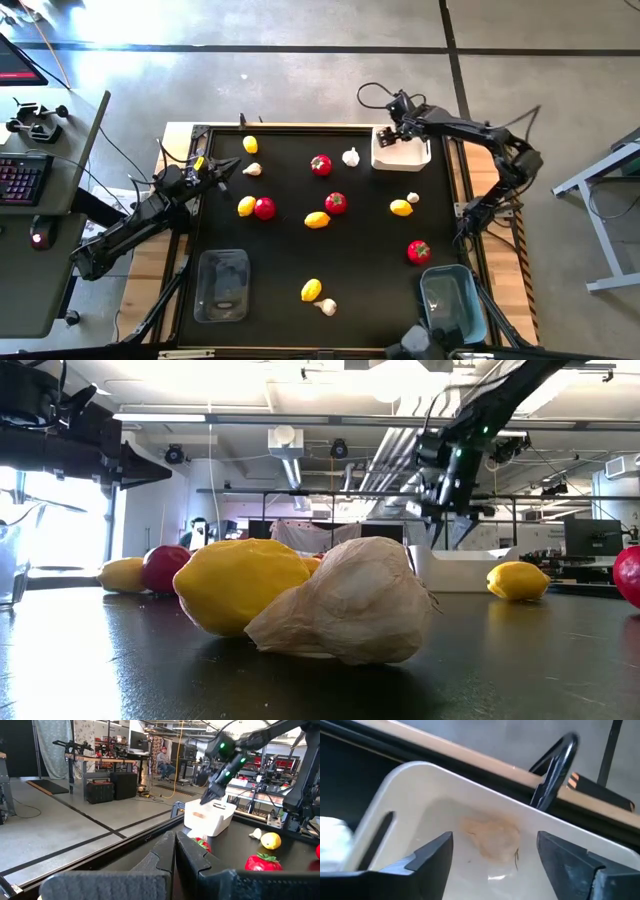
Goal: Sort produce into baskets
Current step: Put the lemon into the blue bin
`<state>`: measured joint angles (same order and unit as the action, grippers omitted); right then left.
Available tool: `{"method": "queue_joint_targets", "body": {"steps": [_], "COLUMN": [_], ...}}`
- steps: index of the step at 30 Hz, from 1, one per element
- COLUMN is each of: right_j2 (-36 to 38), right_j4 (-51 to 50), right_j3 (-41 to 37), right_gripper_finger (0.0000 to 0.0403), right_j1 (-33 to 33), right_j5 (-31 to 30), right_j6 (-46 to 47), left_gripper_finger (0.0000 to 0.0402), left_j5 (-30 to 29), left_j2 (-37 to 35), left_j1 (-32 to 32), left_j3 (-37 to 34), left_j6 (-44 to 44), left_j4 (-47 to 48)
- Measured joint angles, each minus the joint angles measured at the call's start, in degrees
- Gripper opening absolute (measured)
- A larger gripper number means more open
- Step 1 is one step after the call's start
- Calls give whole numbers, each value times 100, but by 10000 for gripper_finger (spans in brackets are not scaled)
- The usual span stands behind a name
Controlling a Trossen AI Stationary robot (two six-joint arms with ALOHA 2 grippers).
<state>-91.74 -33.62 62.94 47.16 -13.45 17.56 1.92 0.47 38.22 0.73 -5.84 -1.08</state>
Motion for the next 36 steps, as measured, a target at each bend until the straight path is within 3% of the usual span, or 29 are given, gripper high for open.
{"method": "queue_joint_targets", "body": {"steps": [6, 14, 21, 36], "right_j2": [671, 1542, 2163, 2198], "right_j4": [40, 2470, 3763, 4592], "right_j3": [-71, -1554, -2605, -2942], "right_gripper_finger": [193, 16, 17, 2], "right_j1": [-377, -1298, -2055, -2816], "right_j5": [-54, 35, 35, 28], "right_j6": [-392, -886, -818, -751], "left_gripper_finger": [1, 1, 1, 1], "left_j5": [-1, -1, 1, 1], "left_j2": [0, -2, -2, 0], "left_j1": [-2, 0, 0, -2], "left_j3": [0, 0, 0, 1], "left_j6": [1, 1, -1, -1], "left_j4": [-2, 0, -108, -267]}}
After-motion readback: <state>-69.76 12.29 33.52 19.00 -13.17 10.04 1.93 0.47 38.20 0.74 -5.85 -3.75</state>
